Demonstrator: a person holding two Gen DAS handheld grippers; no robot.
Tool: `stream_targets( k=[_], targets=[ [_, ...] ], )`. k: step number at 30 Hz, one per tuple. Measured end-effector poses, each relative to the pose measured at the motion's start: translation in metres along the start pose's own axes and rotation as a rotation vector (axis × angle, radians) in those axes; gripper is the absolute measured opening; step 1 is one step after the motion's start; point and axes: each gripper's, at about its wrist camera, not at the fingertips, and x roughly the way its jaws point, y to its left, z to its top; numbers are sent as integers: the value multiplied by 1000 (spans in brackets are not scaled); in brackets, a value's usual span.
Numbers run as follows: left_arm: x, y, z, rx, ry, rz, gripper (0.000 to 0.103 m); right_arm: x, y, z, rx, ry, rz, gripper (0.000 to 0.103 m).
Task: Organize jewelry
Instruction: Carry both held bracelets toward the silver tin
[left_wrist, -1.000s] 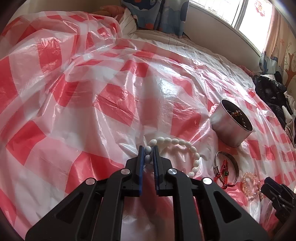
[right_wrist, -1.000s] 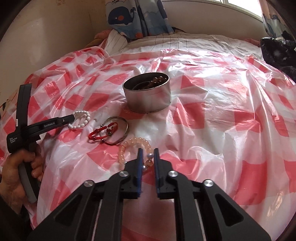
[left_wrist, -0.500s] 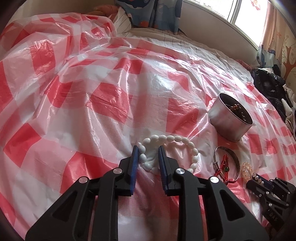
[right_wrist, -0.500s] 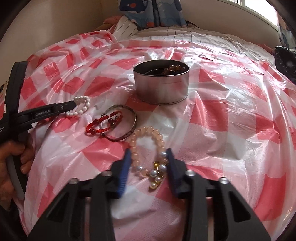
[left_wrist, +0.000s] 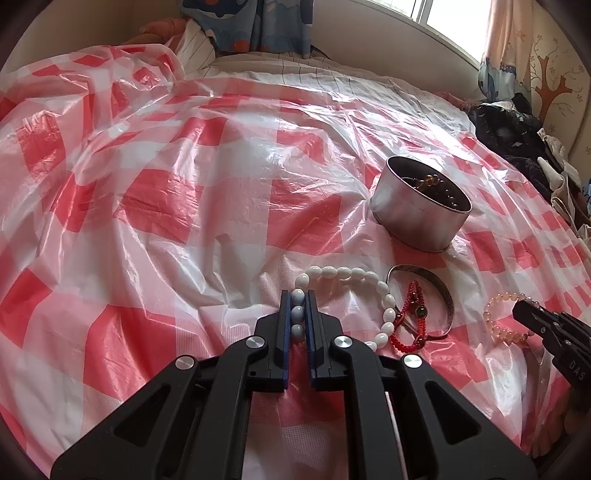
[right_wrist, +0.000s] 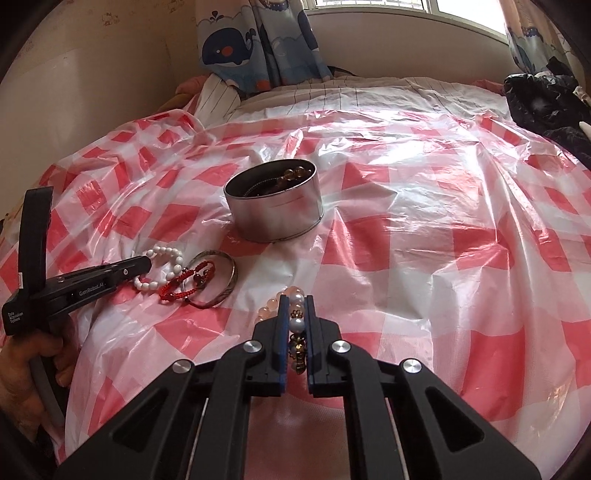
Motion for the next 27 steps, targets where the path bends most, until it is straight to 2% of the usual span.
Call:
stream_targets(
  k=[2, 4, 5, 8, 9, 11, 13, 15, 27],
  targets=[
    [1, 1, -1, -4, 2, 2, 7, 4, -2, -1, 11, 20, -5, 11],
    [2, 1, 0, -5, 8, 1, 8, 8, -5, -4, 29, 30, -13, 49],
    [2, 2, 0, -6, 11, 0, 8, 8, -5, -4, 28, 24, -27, 50],
    [4, 0, 0, 3, 19, 3, 10, 13, 0, -6, 0, 43, -44, 49],
    [4, -1, 0, 8, 20, 6, 10, 15, 2, -7, -13, 50, -52, 46],
    [4, -1, -1, 12, 17, 9, 10, 18, 7, -10, -41, 65, -61, 38],
    [3, -2, -1, 14, 12, 8, 8, 20, 11, -12, -57, 69, -75, 17],
    [1, -2, -1, 17, 6, 6, 7, 18, 9, -12, -47, 61, -59, 13],
    [3, -4, -1, 24, 9, 13, 7, 0, 5, -6, 8, -27, 21, 13]
  ],
)
